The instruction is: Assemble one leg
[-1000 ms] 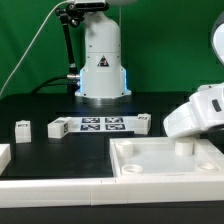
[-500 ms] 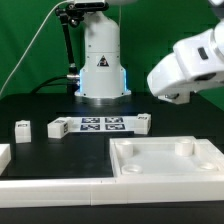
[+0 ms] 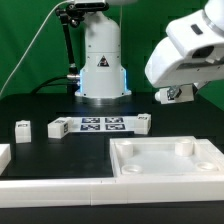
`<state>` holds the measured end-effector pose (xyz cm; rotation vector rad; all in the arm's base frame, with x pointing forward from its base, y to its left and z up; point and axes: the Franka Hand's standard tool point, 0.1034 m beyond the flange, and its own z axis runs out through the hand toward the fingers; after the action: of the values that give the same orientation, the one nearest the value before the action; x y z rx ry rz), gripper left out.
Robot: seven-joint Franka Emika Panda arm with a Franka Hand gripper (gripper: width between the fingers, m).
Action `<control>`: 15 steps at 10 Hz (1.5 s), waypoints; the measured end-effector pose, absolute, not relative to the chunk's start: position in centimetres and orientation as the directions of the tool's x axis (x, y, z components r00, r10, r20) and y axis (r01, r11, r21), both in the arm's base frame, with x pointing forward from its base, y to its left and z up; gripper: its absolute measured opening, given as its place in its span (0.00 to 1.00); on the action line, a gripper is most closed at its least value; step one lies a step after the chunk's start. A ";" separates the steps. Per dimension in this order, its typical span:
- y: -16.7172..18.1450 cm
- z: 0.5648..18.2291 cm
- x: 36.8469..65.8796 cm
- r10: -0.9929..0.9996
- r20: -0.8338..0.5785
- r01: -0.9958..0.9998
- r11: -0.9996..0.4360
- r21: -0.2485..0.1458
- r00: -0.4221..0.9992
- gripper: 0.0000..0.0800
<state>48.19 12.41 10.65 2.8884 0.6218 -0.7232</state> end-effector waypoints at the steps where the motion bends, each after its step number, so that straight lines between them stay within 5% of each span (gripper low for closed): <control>1: 12.4 10.6 49.0 0.384 -0.396 0.418 -0.909 0.000 0.834 0.37; 4: 11.9 12.9 51.8 0.391 -0.210 0.404 -0.914 0.025 0.896 0.37; 8: 11.9 12.1 52.8 0.423 0.146 0.422 -0.906 0.044 0.894 0.37; 12: 11.6 13.4 54.9 0.375 0.503 0.393 -0.916 0.074 0.779 0.37; 15: 11.5 12.5 55.0 0.358 0.482 0.377 -0.924 0.061 0.800 0.37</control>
Offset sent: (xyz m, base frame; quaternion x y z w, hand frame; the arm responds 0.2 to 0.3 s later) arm 0.0231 -0.0136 0.0362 -0.0016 0.1098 0.0475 0.9928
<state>55.02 11.45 12.52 3.0163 0.6166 0.7956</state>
